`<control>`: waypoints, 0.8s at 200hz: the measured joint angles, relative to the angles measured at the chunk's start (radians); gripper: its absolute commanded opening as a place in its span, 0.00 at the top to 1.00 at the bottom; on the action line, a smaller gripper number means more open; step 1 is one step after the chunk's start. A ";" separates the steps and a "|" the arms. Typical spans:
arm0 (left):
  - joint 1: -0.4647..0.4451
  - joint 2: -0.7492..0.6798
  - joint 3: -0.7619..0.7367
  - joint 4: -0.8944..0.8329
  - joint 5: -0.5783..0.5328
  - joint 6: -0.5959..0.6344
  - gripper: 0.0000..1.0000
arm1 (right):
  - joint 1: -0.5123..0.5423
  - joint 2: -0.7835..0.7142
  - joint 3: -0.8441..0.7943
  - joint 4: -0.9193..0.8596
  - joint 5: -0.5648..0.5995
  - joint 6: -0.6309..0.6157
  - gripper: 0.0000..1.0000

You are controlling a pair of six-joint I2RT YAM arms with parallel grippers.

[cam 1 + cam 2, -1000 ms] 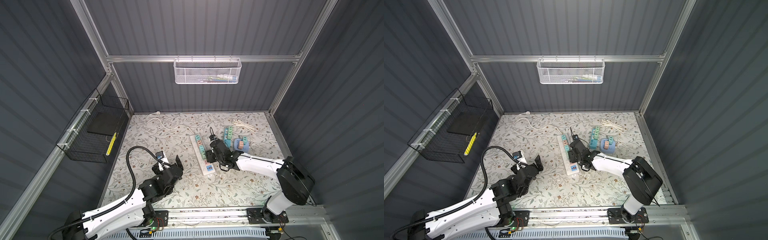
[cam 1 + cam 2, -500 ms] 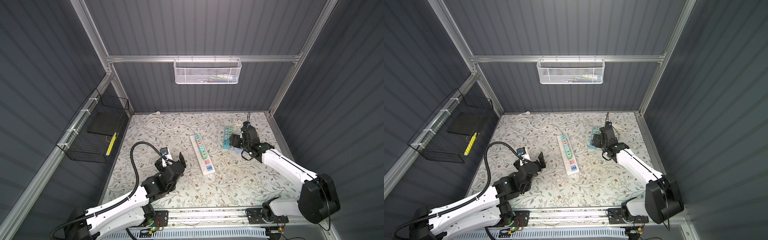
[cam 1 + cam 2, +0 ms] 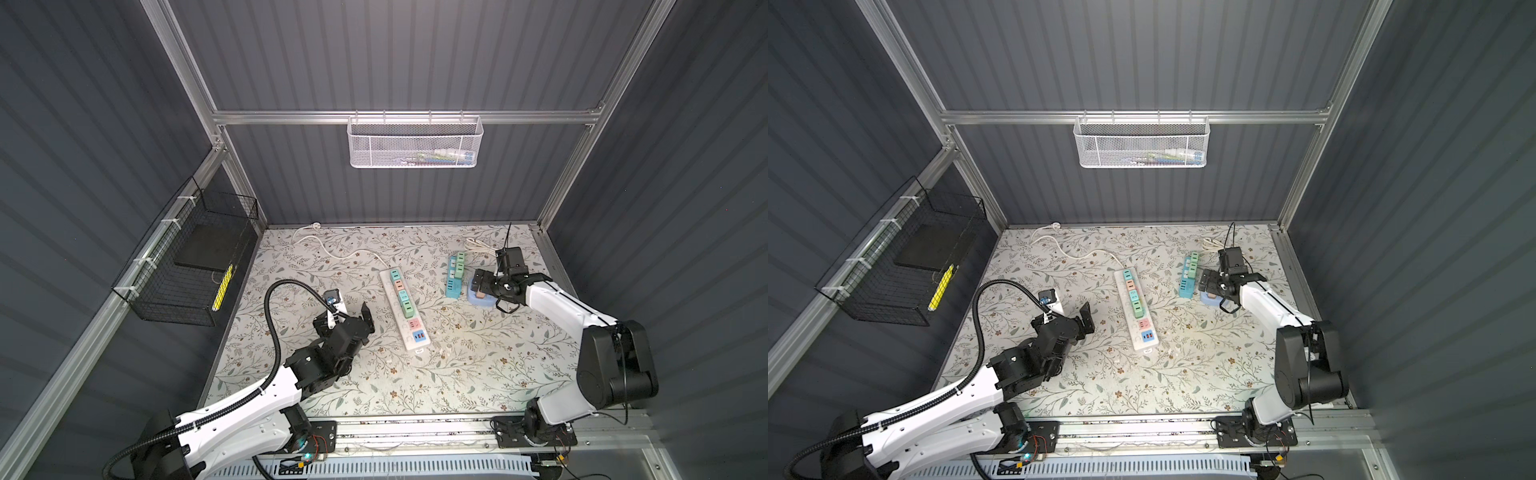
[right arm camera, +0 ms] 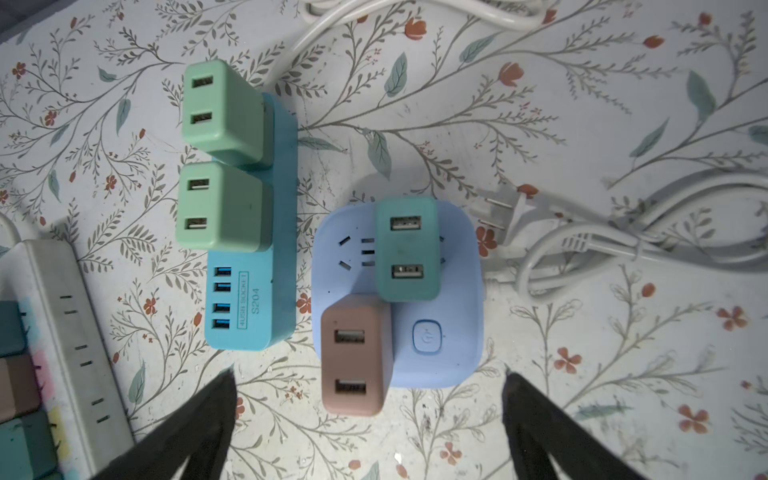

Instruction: Insert the plug

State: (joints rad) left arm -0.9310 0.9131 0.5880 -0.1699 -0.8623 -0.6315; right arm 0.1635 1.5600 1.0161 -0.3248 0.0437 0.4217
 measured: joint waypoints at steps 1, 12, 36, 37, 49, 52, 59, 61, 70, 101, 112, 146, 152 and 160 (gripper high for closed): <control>0.001 0.000 0.001 -0.001 0.001 0.000 0.00 | 0.000 0.002 0.002 0.000 -0.001 0.000 0.01; 0.006 0.007 0.010 -0.002 0.012 0.002 0.00 | -0.007 0.036 0.031 -0.002 -0.013 -0.008 0.01; 0.017 0.024 0.019 -0.002 0.036 0.004 0.00 | -0.013 0.095 0.083 -0.009 -0.015 -0.015 0.01; 0.017 0.024 0.019 -0.002 0.037 0.004 0.00 | -0.013 0.098 0.085 -0.010 -0.014 -0.015 0.01; 0.023 0.031 0.020 -0.007 0.049 0.004 0.00 | -0.015 0.116 0.097 -0.011 -0.008 -0.015 0.01; 0.024 0.032 0.020 -0.009 0.051 0.004 0.00 | -0.016 0.119 0.098 -0.012 -0.007 -0.014 0.01; 0.028 0.034 0.020 -0.011 0.056 0.004 0.00 | -0.019 0.129 0.102 -0.017 -0.003 -0.014 0.01; 0.029 0.034 0.020 -0.012 0.057 0.005 0.00 | -0.020 0.130 0.103 -0.018 -0.003 -0.014 0.01; 0.034 0.034 0.020 -0.014 0.064 0.005 0.00 | -0.027 0.146 0.114 -0.026 -0.003 -0.015 0.01; 0.050 0.034 0.021 -0.016 0.082 0.005 0.00 | -0.048 0.207 0.152 -0.035 -0.004 -0.023 0.01; 0.056 0.035 0.021 -0.016 0.086 0.005 0.00 | -0.053 0.225 0.161 -0.038 -0.012 -0.030 0.01; 0.063 0.043 0.021 -0.017 0.099 0.004 0.00 | -0.055 0.263 0.170 -0.042 -0.045 -0.041 0.01; 0.063 0.045 0.021 -0.017 0.101 0.004 0.00 | -0.054 0.267 0.170 -0.043 -0.047 -0.042 0.01; 0.063 0.045 0.021 -0.017 0.103 0.004 0.00 | -0.054 0.268 0.170 -0.043 -0.054 -0.042 0.01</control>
State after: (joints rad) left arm -0.8684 0.9581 0.6090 -0.1871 -0.7589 -0.6273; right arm 0.1093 1.8282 1.1862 -0.3676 -0.0105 0.3801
